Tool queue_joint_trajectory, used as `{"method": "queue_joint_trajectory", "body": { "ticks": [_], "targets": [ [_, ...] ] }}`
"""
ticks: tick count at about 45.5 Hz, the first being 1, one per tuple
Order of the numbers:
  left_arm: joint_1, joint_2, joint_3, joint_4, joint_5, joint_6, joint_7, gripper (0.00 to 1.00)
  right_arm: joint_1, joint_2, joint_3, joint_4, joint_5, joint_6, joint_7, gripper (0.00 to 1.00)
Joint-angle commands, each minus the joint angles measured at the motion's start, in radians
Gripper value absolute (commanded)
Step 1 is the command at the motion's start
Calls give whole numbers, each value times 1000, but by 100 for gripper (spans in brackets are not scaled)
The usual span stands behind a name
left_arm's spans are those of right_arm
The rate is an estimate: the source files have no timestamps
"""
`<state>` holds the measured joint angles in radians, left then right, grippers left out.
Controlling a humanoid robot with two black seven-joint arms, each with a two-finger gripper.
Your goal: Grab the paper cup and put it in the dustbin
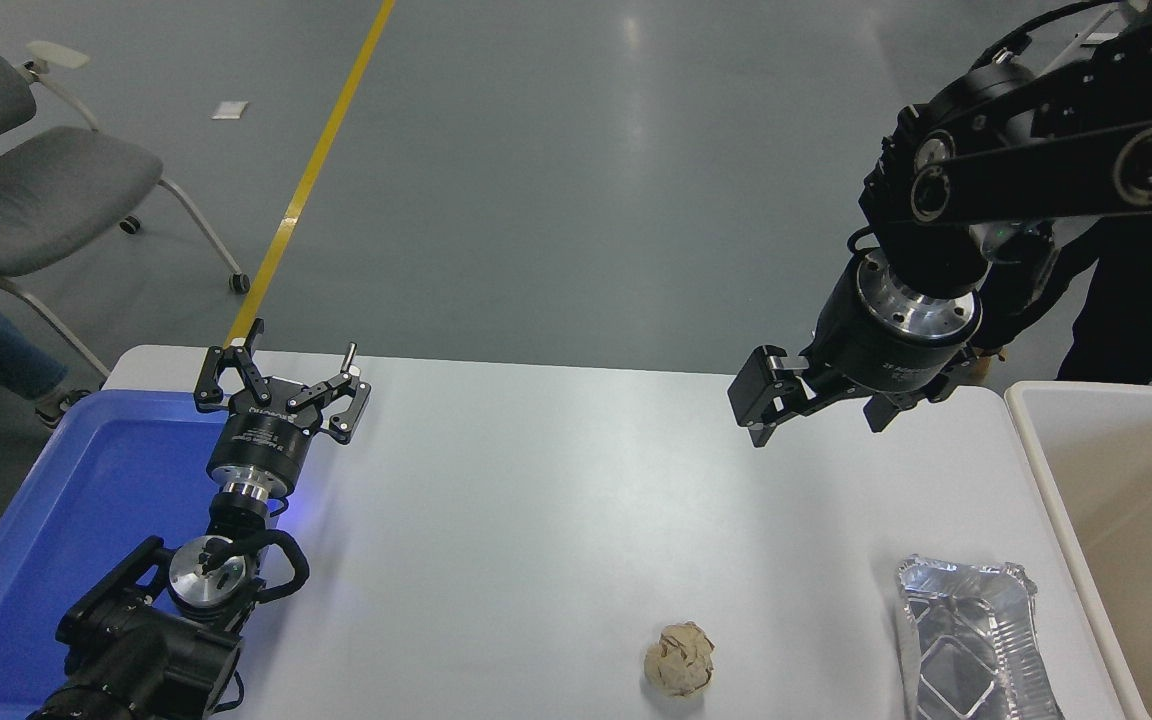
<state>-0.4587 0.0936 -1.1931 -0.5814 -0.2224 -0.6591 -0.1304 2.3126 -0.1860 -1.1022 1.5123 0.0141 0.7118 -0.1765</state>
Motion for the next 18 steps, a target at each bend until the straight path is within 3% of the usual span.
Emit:
{"method": "queue_joint_trajectory", "body": {
  "ticks": [1,18],
  "targets": [
    [0,0,0,0,0,0,0,99,28,-12,-34,5,15,49,0,100],
    [0,0,1,0,0,1,0,99,41,-10,-33,6,17,74,0,100]
  ]
}}
